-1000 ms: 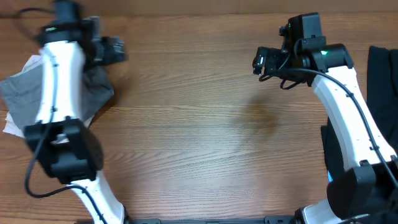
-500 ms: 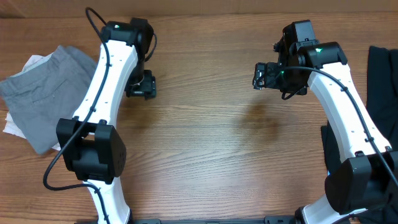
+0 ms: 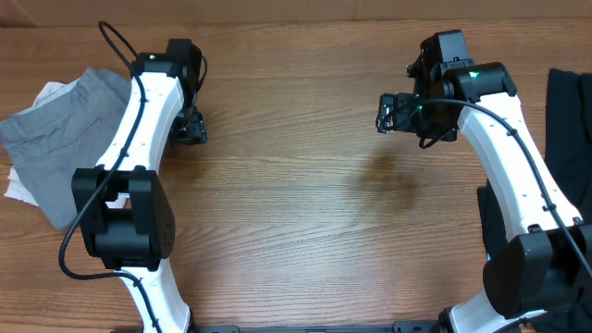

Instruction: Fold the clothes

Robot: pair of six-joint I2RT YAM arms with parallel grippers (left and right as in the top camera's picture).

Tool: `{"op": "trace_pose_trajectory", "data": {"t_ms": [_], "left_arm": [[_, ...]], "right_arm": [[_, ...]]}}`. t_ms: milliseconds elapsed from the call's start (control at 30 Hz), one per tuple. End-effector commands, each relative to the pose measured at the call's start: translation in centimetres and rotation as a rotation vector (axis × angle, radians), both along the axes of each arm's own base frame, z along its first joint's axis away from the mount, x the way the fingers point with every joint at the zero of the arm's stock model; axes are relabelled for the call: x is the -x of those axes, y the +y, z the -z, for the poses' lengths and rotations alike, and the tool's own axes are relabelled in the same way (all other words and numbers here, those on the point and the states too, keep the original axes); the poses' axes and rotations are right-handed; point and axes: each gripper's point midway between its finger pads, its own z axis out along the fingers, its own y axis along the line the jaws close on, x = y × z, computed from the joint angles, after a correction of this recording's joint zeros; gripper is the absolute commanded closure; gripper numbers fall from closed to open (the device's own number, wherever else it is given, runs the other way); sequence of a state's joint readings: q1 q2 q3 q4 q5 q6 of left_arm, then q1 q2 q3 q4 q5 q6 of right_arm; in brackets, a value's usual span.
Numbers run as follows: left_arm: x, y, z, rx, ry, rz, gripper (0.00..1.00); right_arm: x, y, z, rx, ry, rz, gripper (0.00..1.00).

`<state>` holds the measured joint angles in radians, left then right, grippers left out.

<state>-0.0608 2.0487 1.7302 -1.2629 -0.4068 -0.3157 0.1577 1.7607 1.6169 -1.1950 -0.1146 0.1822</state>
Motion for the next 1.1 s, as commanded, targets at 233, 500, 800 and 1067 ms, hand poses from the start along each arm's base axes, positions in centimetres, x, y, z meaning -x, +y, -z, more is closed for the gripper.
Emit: {"op": "trace_pose_trajectory", "data": {"t_ms": [233, 500, 800, 1067], "left_arm": [[-1.4, 2.4, 0.2, -0.153, -0.082, -0.021, 0.18], [-2.1, 2.4, 0.7, -0.152, -0.105, -0.003, 0.24], [-2.2, 2.4, 0.9, -0.153, -0.099, 0.006, 0.49], [-1.7, 2.8, 1.6, -0.179, -0.078, 0.022, 0.39]], "right_arm": [[-0.4, -0.2, -0.9, 0.007, -0.030, 0.005, 0.00], [-0.5, -0.2, -0.9, 0.007, -0.030, 0.005, 0.00], [-0.3, -0.2, -0.8, 0.008, -0.023, 0.005, 0.00], [-0.2, -0.2, -0.8, 0.009, -0.021, 0.005, 0.00]]}}
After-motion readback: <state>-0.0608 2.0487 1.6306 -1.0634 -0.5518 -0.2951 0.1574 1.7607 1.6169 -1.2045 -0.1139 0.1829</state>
